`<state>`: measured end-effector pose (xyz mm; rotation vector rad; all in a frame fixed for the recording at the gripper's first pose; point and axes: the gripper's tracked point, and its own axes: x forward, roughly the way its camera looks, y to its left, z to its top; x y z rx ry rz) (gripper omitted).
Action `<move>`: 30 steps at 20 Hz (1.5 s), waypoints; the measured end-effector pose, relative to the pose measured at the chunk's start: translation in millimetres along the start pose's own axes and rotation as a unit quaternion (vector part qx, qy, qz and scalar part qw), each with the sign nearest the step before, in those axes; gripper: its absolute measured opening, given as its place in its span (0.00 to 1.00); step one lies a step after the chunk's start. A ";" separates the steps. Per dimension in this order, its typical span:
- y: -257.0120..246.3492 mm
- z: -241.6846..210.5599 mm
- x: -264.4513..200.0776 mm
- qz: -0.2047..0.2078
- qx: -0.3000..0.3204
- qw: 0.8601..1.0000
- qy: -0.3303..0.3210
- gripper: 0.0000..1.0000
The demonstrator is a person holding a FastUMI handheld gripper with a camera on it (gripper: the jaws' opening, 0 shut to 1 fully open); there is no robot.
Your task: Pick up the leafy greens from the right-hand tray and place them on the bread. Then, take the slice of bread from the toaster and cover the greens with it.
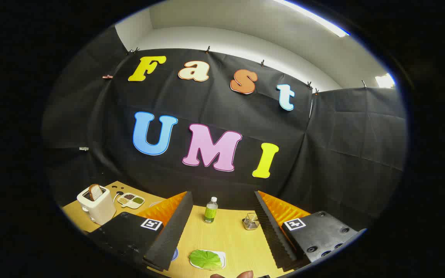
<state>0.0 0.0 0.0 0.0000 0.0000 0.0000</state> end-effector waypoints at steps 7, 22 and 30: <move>-0.9 0.3 -0.1 -0.001 -0.006 1.000 -0.003 0.98; -0.1 -7.4 8.5 0.010 -0.002 1.000 0.001 0.98; 8.7 -63.8 24.3 0.060 0.026 0.995 0.079 0.98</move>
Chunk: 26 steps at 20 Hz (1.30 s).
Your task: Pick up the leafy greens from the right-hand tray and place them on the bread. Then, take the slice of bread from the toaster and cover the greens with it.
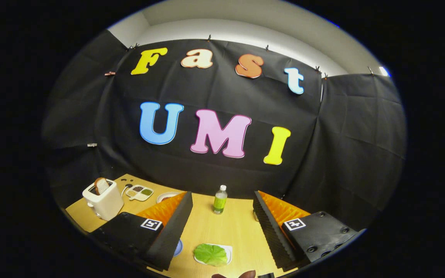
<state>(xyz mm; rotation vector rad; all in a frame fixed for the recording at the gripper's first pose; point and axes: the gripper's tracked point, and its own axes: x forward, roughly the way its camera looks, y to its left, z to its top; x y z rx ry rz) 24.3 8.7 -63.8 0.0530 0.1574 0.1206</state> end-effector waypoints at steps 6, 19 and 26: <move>5.9 -95.8 28.1 0.057 -0.018 0.993 0.101 0.98; 12.7 -299.0 80.9 0.171 -0.027 0.936 0.306 0.92; 26.6 -358.9 103.2 0.216 -0.057 0.904 0.365 0.90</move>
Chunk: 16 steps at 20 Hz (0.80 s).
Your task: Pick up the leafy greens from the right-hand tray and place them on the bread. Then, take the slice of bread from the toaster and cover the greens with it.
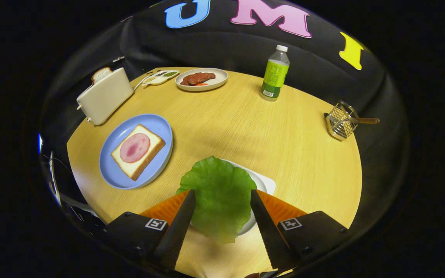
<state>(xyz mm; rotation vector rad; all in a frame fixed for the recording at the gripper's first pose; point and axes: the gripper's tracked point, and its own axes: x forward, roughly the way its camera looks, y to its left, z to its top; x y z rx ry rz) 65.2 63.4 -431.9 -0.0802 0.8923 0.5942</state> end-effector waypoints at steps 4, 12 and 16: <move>4.1 -5.3 23.7 0.022 -0.009 1.000 0.020 0.86; 0.5 -9.2 37.5 0.018 -0.013 0.999 0.032 0.71; -2.7 -6.8 37.8 0.010 0.005 1.000 0.027 0.21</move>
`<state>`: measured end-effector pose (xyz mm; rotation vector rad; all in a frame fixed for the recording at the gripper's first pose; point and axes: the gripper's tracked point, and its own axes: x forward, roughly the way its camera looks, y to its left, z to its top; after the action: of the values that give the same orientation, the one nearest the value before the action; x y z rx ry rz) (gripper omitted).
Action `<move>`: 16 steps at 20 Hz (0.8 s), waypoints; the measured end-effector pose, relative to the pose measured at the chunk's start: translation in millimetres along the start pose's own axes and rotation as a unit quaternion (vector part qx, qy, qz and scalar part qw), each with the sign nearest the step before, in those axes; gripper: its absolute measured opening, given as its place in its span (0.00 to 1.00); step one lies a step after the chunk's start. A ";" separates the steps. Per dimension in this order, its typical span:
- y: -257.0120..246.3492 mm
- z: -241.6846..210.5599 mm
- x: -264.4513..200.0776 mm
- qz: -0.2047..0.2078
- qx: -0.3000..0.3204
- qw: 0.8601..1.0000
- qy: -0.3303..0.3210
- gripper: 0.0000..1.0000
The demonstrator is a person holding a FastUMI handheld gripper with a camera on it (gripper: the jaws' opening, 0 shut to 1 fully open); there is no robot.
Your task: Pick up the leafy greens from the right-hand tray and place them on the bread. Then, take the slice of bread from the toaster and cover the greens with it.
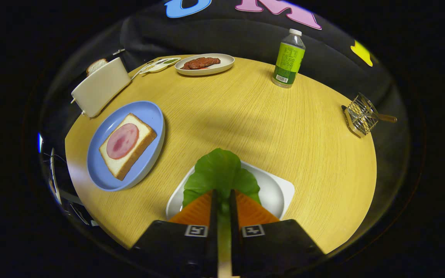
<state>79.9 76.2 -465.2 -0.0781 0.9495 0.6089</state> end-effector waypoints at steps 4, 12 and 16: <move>1.1 4.8 -10.4 0.015 0.026 1.000 -0.002 0.06; 5.0 40.6 -72.0 -0.005 0.030 0.998 -0.052 0.06; 31.6 65.7 -105.5 0.004 0.026 0.997 -0.076 0.05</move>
<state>66.7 75.7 -337.6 0.0182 0.8187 0.5894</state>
